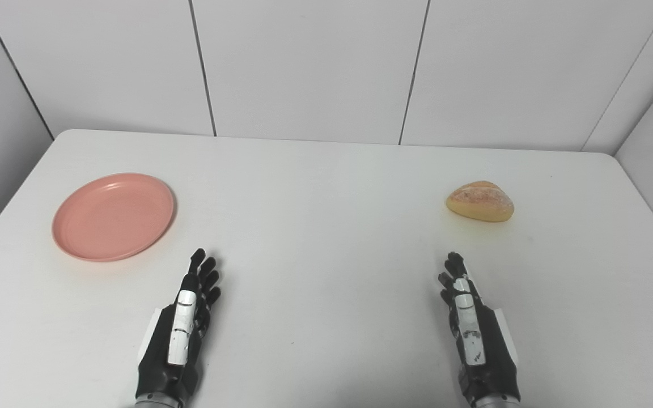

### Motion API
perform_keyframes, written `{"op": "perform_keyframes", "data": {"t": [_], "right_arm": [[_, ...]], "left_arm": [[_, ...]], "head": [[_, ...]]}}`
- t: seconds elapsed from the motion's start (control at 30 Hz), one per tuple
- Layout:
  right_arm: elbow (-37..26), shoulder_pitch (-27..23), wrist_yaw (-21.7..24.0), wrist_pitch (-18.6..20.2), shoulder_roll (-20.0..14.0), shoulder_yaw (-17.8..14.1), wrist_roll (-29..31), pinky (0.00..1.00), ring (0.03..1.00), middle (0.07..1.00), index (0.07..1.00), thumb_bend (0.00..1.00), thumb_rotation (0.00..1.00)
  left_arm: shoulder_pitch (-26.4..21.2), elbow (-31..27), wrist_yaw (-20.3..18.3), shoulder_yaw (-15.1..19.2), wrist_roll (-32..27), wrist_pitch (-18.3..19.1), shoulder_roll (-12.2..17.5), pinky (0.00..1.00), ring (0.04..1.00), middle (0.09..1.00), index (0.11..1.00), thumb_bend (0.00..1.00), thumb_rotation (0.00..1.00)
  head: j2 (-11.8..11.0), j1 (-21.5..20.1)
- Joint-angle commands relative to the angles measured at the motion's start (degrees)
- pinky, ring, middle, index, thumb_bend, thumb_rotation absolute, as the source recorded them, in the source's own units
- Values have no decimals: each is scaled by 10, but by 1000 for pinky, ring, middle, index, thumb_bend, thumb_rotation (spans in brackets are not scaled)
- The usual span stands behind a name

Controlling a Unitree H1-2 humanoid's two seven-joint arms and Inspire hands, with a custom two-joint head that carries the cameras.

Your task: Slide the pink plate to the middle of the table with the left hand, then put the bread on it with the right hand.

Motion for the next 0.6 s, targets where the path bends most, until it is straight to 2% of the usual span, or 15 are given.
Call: {"op": "perform_keyframes", "data": {"t": [0.0, 0.27, 0.57], "right_arm": [[-23, 3, 1, -12, 6, -3, 13, 1000, 967, 975, 952, 753, 1000], [-20, 2, -2, -12, 8, -6, 19, 1000, 962, 971, 941, 751, 1000], [-16, 2, -2, -21, 10, -7, 17, 1000, 964, 973, 947, 761, 1000]], "left_arm": [[22, -18, 1, -5, 3, -24, 10, 1000, 1000, 1000, 1000, 659, 1000], [21, -11, 1, -7, 7, -34, 11, 1000, 1000, 1000, 1000, 678, 1000], [24, -2, -3, -13, 21, -58, 17, 1000, 1000, 1000, 1000, 629, 1000]], "head": [[0, 0], [-3, 0], [-4, -2]]}}
